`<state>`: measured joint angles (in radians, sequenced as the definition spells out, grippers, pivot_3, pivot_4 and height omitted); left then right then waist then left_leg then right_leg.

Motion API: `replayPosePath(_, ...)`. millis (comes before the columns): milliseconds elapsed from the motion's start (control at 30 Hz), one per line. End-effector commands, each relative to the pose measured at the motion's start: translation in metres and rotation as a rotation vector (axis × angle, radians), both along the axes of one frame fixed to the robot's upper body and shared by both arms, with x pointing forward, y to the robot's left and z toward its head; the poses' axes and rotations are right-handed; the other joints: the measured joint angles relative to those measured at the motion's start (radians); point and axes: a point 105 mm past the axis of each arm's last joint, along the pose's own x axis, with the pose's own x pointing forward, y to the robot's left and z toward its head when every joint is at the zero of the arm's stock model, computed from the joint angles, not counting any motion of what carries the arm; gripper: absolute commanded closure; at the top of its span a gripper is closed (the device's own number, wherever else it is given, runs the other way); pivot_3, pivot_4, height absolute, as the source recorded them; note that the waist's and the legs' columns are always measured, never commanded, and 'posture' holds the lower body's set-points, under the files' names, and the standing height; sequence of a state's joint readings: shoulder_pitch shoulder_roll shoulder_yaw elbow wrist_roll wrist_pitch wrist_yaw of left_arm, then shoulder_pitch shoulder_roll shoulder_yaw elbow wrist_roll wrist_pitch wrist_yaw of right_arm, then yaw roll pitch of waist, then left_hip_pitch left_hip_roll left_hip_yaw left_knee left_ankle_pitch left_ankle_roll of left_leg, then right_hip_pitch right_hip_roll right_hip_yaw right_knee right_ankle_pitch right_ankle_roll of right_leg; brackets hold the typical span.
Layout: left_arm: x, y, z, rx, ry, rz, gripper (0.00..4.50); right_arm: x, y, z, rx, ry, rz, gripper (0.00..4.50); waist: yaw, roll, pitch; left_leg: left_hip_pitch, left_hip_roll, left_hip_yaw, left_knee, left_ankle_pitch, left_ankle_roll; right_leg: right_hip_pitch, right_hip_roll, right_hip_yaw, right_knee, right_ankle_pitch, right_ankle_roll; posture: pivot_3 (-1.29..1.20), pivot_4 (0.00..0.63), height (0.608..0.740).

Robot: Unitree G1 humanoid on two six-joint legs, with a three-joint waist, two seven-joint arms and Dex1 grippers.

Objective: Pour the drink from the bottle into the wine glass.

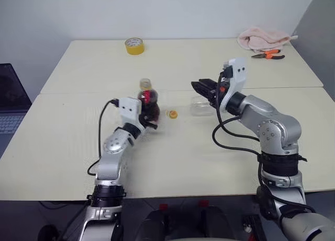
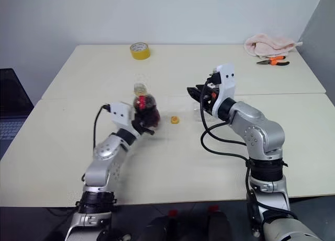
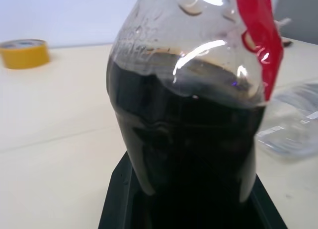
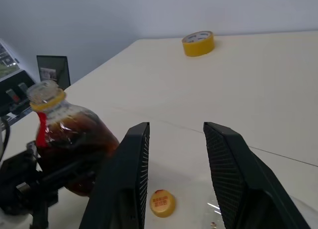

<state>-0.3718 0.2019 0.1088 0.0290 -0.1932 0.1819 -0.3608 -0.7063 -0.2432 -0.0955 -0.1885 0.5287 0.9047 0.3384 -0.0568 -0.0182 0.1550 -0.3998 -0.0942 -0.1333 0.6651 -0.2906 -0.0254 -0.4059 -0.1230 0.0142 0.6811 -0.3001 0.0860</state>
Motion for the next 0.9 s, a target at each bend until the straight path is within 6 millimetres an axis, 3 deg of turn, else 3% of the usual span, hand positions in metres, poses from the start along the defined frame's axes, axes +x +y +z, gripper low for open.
replayPosePath(33, 0.005, 0.032, 0.021, -0.011, -0.100, 0.112, 3.74, -0.001, -0.006, 0.016, 0.007, -0.069, -0.014, 2.70, 0.000, 0.000, 0.000, 0.000, 0.000, 0.000, 0.000, 0.000, 0.000, 0.000, 0.000, 0.000, 0.000, 0.000, 0.000, 0.00, 0.150, 0.740)
replayPosePath(333, 0.026, 0.097, 0.019, -0.094, -0.123, 0.348, 3.74, -0.001, -0.009, 0.011, -0.015, -0.065, -0.020, 2.70, 0.001, 0.000, 0.000, 0.000, 0.000, -0.001, 0.001, 0.000, 0.000, 0.000, 0.000, -0.001, 0.000, 0.000, 0.000, 0.00, 0.150, 0.740)
replayPosePath(567, 0.034, 0.129, -0.013, -0.159, -0.047, 0.420, 3.74, -0.001, -0.010, 0.009, -0.036, -0.067, -0.020, 2.70, -0.001, -0.001, 0.000, 0.000, 0.000, -0.001, 0.000, 0.000, 0.000, 0.000, 0.000, -0.001, 0.000, 0.000, 0.000, 0.00, 0.150, 0.740)
replayPosePath(733, 0.030, 0.136, -0.029, -0.130, -0.029, 0.453, 3.74, -0.002, -0.012, 0.008, -0.045, -0.067, -0.022, 2.70, -0.001, -0.001, -0.001, 0.000, 0.000, -0.001, 0.001, 0.000, 0.000, 0.000, 0.000, -0.001, 0.001, 0.000, 0.000, 0.00, 0.150, 0.740)
replayPosePath(767, 0.030, 0.137, -0.031, -0.125, -0.028, 0.459, 3.00, -0.002, -0.012, 0.008, -0.046, -0.066, -0.023, 2.70, -0.001, -0.001, -0.001, 0.000, 0.000, -0.001, 0.000, 0.000, 0.000, 0.000, 0.000, -0.001, 0.001, 0.000, 0.000, 0.00, 0.150, 0.740)
replayPosePath(900, 0.026, 0.136, -0.037, -0.128, -0.028, 0.459, 1.71, -0.002, -0.011, 0.006, -0.051, -0.063, -0.018, 2.70, -0.004, -0.001, -0.002, 0.001, 0.001, -0.001, 0.000, 0.000, 0.000, 0.000, 0.000, -0.001, 0.001, 0.000, 0.000, 0.00, 0.150, 0.740)
